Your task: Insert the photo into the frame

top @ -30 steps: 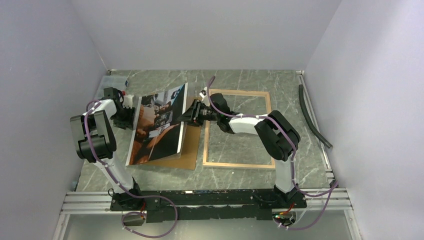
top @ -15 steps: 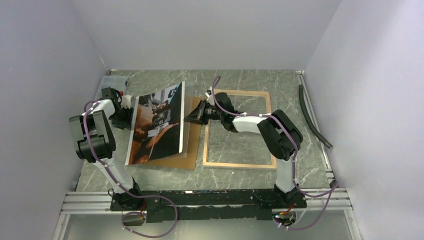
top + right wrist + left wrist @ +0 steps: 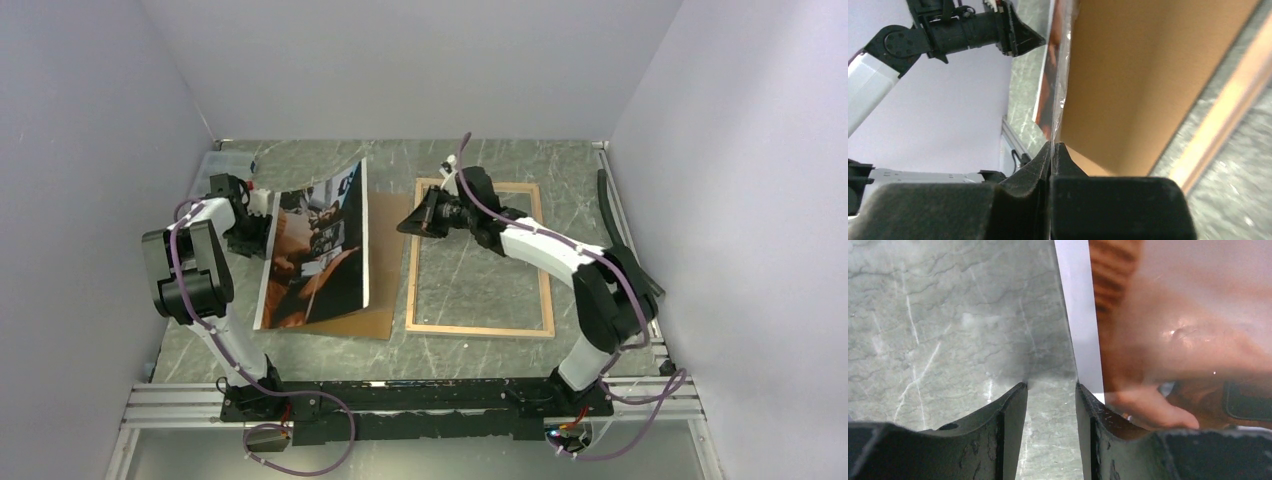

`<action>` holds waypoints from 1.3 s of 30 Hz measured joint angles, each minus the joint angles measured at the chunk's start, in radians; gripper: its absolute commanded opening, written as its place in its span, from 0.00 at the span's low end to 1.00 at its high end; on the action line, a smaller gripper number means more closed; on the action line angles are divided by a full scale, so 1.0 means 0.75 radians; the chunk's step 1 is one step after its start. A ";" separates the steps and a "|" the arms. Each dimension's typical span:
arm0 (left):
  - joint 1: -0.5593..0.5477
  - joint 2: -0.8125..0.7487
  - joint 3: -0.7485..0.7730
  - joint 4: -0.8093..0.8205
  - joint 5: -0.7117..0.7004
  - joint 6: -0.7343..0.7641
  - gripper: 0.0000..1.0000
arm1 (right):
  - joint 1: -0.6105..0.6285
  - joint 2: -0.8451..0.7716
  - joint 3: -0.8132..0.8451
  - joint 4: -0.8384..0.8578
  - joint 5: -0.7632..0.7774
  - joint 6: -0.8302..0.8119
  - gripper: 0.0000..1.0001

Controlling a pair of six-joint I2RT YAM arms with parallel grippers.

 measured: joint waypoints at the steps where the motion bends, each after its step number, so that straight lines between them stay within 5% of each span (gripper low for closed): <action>1: -0.008 0.000 0.001 0.000 0.000 0.000 0.47 | -0.010 -0.035 0.009 -0.074 0.024 -0.037 0.00; 11: -0.089 0.000 0.047 -0.075 0.000 0.000 0.47 | -0.179 -0.423 0.202 -0.768 0.455 -0.306 0.00; 21: -0.128 -0.001 0.104 -0.120 -0.008 0.002 0.48 | -0.207 -0.680 0.371 -1.088 0.812 -0.424 0.00; 27: -0.192 -0.014 0.135 -0.198 -0.011 0.041 0.67 | -0.208 -0.770 0.376 -1.157 0.891 -0.438 0.00; 31: -0.419 -0.185 0.073 -0.258 -0.010 0.122 0.94 | -0.210 -0.797 0.379 -1.174 0.907 -0.448 0.00; 36: -0.878 -0.573 -0.193 -0.306 0.048 0.243 0.95 | -0.210 -0.798 0.380 -1.202 0.914 -0.461 0.00; 39: -1.028 -0.683 -0.305 -0.378 0.064 0.281 0.95 | -0.211 -0.798 0.385 -1.218 0.923 -0.467 0.00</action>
